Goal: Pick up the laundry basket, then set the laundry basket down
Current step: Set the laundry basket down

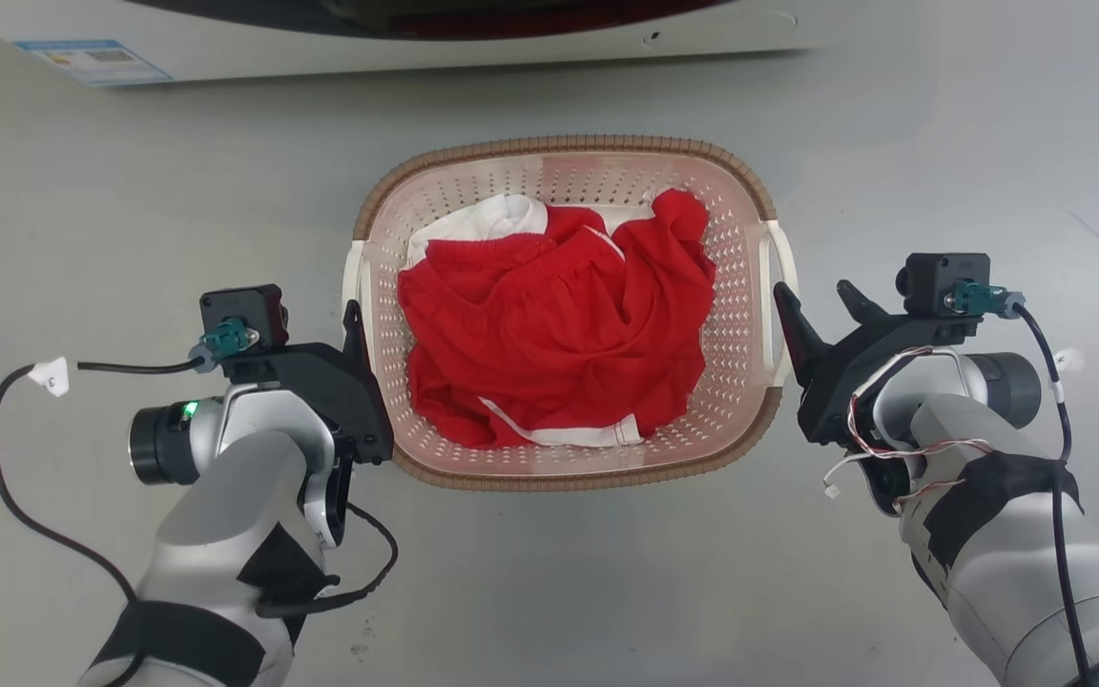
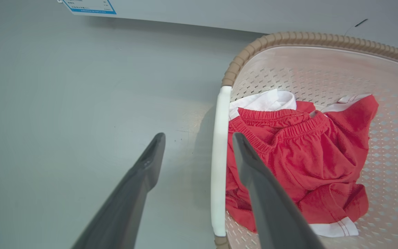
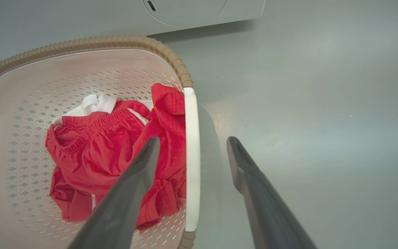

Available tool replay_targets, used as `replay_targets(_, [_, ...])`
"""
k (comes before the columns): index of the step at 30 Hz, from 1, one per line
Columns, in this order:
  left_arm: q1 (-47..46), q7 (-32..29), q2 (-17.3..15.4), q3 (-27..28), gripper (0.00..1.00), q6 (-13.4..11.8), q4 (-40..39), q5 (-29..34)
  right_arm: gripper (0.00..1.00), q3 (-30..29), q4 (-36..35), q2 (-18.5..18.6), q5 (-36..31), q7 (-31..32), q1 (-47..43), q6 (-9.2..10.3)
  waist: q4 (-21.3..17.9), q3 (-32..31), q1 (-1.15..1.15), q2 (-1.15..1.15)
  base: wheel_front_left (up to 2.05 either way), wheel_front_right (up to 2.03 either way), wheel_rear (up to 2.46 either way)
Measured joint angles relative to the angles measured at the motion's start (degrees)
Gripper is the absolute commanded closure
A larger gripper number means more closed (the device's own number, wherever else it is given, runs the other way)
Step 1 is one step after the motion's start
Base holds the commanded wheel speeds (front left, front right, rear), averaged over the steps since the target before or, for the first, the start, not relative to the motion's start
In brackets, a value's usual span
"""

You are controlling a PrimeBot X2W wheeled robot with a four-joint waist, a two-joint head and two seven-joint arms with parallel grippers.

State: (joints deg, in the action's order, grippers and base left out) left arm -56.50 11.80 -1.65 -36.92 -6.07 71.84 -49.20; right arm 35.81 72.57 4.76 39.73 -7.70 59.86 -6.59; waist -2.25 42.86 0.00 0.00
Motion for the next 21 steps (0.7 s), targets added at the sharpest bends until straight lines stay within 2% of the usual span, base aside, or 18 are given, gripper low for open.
replay_targets(21, [7.2,2.1,0.0,-0.6,0.00,1.4,0.5,-0.1,0.00,-0.8,0.5,0.2,1.1,-5.3,-8.0,-0.32,0.0,-15.4,-0.01,0.00,0.00,0.00,0.00])
